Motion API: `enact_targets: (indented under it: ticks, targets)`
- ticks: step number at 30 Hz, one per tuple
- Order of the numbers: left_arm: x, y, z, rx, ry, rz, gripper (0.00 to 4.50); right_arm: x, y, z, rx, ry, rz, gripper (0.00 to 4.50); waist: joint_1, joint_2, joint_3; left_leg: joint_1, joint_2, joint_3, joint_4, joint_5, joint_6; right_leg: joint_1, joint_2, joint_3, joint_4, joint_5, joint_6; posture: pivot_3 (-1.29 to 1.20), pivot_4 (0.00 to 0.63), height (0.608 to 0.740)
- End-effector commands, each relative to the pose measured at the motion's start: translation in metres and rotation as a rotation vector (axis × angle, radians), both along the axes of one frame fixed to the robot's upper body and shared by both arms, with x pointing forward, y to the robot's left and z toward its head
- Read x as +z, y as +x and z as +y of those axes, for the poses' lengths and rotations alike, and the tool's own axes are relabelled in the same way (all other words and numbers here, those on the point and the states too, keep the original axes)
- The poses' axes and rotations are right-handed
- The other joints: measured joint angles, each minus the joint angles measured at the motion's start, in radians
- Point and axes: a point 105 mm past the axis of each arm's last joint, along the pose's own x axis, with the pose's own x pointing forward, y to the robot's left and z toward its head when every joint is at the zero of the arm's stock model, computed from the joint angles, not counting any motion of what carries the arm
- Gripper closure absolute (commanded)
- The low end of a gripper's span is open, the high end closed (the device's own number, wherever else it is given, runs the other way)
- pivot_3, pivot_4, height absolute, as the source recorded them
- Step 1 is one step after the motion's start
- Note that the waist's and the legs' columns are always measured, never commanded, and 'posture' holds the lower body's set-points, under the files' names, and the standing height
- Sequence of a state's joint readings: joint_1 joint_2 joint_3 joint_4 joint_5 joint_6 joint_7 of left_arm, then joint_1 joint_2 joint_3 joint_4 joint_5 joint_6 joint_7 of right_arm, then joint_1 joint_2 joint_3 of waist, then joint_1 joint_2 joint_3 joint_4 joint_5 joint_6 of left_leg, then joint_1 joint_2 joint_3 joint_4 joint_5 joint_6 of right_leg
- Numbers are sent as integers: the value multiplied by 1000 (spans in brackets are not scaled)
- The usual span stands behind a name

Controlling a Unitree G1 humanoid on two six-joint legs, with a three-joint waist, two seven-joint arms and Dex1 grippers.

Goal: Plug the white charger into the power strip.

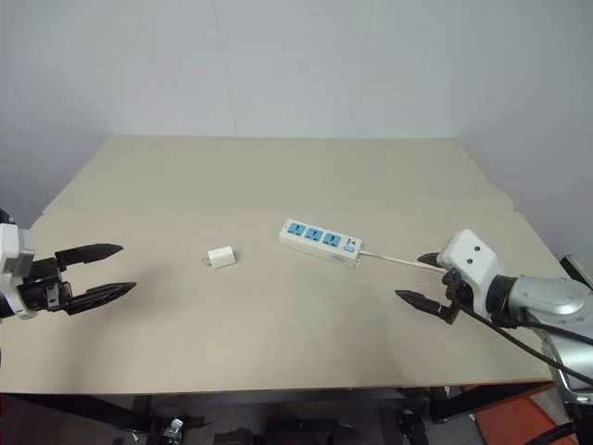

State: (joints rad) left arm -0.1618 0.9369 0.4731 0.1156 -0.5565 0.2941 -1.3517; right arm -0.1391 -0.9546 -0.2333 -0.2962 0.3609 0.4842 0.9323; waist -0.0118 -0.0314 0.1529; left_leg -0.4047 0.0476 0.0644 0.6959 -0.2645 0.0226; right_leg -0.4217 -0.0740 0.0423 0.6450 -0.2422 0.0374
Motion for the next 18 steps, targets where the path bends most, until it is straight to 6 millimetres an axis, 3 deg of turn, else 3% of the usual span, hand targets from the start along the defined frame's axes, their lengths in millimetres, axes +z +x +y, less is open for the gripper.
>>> enact_targets:
  ticks: [1,15,18]
  targets:
    - [11,1,-3,-17,2,-29,0,15,-1,-3,-13,-11,-60,63,0,0,0,0,0,0,0,0,0,0,0,0,0,0,0,0,150,740]
    - [10,2,-2,-13,8,1,0,15,-4,-2,-1,24,-56,63,0,0,0,0,0,0,0,0,0,0,0,0,0,0,0,0,150,740]
    - [10,6,-7,-11,18,3,0,14,4,-4,-19,35,-61,63,0,0,0,0,0,0,0,0,0,0,0,0,0,0,0,0,150,740]
